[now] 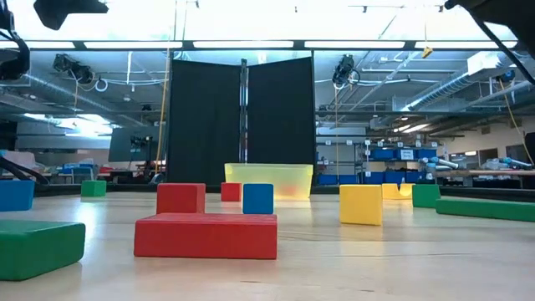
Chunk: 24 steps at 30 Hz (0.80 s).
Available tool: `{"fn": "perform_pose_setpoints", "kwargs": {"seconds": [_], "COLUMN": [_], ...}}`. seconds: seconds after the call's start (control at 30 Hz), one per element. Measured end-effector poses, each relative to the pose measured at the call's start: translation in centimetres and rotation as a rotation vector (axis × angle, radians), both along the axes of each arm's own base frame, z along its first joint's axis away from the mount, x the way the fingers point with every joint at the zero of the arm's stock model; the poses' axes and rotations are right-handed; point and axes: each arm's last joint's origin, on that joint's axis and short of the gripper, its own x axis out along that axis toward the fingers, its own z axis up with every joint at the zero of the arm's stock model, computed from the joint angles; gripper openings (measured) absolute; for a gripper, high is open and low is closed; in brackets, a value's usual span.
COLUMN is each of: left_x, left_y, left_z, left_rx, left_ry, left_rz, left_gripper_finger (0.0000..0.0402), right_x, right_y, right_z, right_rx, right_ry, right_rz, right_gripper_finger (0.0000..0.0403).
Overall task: Sort blocks by size
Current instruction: Put the blue square block into the yellow bin
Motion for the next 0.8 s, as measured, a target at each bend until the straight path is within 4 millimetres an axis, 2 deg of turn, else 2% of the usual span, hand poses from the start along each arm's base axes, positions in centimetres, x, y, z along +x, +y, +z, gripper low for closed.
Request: {"fn": "perform_pose_setpoints", "kwargs": {"seconds": [0.1,0.2,0.27,0.37,0.53,0.67,0.8], "left_x": [0.0,0.0,0.0,0.0,-0.1,-0.2,-0.8], "left_y": [0.0,0.0,0.0,-0.1,0.2,0.7,2.1], "left_z": [0.0,0.0,0.0,-0.1,-0.1,-0.4,-1.3], "left_rx": [0.045,0.068,0.08,0.104,0.155,0.144,-0.039], "left_ry": [0.005,0.017,0.037,0.052,0.064,0.068,0.082], "left_rz": [0.001,-0.008,-0.028,-0.039,-0.027,0.036,0.171], "left_gripper_finger": [0.0223,0.0223,0.0223,0.0223,0.0223,0.0223,0.0223], "right_x": [-0.4,-2.0,-4.3,-8.8,-16.4,-21.3,-24.7], "right_y": [-2.3,-4.2,-5.6,-8.0,-13.2,-17.3,-20.8], "right_z": [-0.1,-0.5,-0.6,-0.1,0.6,1.2,1.9], "right_rx": [-0.016,-0.005,0.004,0.004,-0.048,-0.008,0.132], "right_ry": [0.002,-0.018,-0.037,-0.084,-0.092,-0.09,-0.122], "right_rz": [-0.054,-0.084,-0.126,-0.205,-0.389,-0.481,-0.586], "right_gripper_finger": [0.0275,0.0219,0.0183,0.0135,0.0068,0.0018,0.0013]}}
